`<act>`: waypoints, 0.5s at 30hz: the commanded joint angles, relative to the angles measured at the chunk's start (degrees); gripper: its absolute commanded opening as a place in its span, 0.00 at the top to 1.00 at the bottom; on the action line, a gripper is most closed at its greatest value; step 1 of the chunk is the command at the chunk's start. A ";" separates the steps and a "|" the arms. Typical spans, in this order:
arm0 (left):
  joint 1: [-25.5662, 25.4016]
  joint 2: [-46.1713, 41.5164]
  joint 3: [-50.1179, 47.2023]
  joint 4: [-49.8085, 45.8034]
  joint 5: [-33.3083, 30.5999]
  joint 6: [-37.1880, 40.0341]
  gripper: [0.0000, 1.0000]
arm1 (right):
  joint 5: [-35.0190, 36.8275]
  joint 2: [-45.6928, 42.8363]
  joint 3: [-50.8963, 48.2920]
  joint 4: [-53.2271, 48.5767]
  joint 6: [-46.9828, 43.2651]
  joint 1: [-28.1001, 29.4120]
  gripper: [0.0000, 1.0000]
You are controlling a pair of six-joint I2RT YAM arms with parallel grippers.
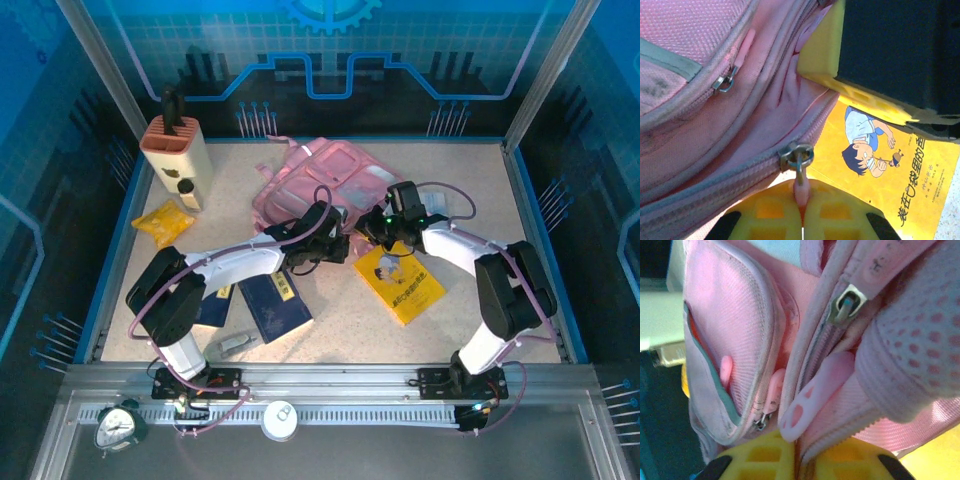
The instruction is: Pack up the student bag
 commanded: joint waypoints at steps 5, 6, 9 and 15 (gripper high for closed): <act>0.71 -4.10 3.14 -7.67 -3.90 8.79 1.00 | 1.63 0.88 4.41 -1.00 -4.66 -4.30 1.00; 1.37 -4.78 2.81 -9.14 -4.68 9.62 1.00 | 1.69 0.62 4.95 -1.70 -5.69 -5.19 1.00; 4.38 -6.88 0.96 -12.21 -5.26 10.55 1.00 | 1.23 0.93 7.39 -4.21 -9.20 -7.69 1.00; 7.13 -9.31 -1.54 -13.79 -2.17 12.51 1.00 | -2.19 7.56 17.44 -10.16 -14.86 -11.79 1.00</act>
